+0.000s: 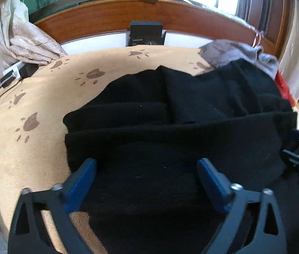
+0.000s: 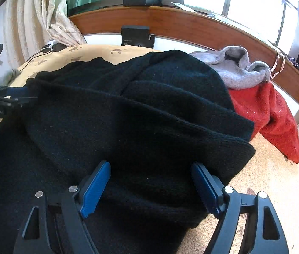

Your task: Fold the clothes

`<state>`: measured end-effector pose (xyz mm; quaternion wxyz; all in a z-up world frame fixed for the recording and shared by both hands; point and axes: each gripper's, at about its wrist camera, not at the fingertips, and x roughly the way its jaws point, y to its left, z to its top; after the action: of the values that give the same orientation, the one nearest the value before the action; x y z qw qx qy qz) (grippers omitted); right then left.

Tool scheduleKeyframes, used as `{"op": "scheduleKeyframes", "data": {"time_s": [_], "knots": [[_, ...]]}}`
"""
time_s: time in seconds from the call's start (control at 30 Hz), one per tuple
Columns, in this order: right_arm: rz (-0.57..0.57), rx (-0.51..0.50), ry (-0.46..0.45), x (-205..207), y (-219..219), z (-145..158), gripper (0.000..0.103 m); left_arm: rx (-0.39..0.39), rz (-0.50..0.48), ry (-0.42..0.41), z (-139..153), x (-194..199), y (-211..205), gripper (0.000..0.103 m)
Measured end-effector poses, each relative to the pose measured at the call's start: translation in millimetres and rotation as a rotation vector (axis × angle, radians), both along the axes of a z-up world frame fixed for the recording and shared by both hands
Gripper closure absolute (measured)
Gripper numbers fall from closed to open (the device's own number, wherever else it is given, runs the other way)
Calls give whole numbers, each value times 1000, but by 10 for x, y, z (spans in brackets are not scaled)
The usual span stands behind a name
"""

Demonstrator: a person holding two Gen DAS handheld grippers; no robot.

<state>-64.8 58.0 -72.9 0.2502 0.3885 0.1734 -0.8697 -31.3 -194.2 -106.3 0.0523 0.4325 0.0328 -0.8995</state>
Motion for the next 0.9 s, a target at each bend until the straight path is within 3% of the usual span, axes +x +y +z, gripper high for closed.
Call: {"op": "scheduleKeyframes", "data": {"time_s": [0.27,0.33,0.4,0.53,0.9], "knots": [[13,2,1,-26,-33,-2,18,-11,24,-4,-12,18,12,1],[25,-7,-6,-27,-31,1,14,-7,23,-3,-12,31,9,1],[61,-17,-30,-31,-55,-17,0,-2,23,-3,-13,34,1,1],[73,27,-3,30,-116,-24,1,-6,24,-4,-15,30,6,1],[63,25,-13,13,-123,4,1,-7,25,-6,-18,26,3,1]]}}
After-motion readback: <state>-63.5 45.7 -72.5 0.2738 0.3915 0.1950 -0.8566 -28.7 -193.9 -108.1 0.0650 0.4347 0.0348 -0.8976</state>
